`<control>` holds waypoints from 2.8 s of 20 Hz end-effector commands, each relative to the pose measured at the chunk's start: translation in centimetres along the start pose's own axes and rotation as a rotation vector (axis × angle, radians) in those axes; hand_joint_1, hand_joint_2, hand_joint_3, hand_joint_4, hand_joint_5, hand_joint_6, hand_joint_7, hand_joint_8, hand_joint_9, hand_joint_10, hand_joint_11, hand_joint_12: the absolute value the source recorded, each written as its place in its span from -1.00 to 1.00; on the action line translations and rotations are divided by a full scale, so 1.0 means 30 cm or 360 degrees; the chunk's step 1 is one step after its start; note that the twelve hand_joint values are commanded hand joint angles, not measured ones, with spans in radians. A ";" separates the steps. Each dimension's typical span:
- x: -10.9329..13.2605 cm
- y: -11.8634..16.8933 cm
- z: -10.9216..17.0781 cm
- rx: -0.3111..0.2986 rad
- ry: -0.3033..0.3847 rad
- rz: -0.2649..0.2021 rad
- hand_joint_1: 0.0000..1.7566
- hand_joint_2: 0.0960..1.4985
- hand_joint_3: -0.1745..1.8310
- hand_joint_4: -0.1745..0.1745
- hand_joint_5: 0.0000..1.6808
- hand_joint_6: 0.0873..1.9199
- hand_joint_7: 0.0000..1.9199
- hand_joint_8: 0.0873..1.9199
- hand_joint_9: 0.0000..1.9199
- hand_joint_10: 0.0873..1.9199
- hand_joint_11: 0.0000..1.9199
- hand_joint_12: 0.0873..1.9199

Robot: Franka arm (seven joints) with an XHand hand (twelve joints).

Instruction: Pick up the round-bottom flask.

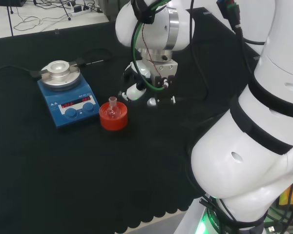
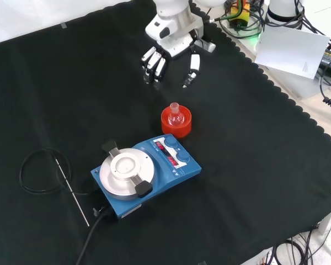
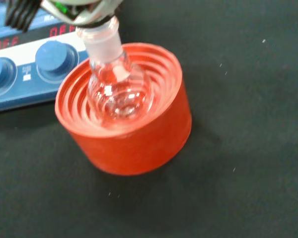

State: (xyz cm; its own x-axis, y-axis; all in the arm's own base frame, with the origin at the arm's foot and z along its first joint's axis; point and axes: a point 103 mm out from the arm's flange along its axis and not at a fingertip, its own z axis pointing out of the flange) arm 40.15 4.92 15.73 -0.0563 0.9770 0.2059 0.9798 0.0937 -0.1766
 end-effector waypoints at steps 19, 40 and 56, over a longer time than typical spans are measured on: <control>0.076 0.111 0.148 -0.0008 0.0090 -0.0079 0.02 -0.30 -0.16 -0.26 -0.24 -0.49 -0.66 -0.40 -0.42 -0.45 -0.78 0.39; 0.072 0.131 0.182 -0.0095 0.0032 -0.0055 0.08 -0.30 -0.16 -0.43 0.00 -0.34 -0.62 -0.39 -0.38 -0.43 -0.76 0.39; 0.092 0.140 0.183 -0.0114 -0.0053 -0.0058 0.11 -0.29 -0.15 -0.45 0.07 -0.29 -0.62 -0.38 -0.37 -0.44 -0.76 0.38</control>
State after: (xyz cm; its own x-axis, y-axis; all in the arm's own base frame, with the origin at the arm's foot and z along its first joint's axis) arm 42.94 9.03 10.19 -0.0974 0.9776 0.1867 0.9877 0.1180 -0.1023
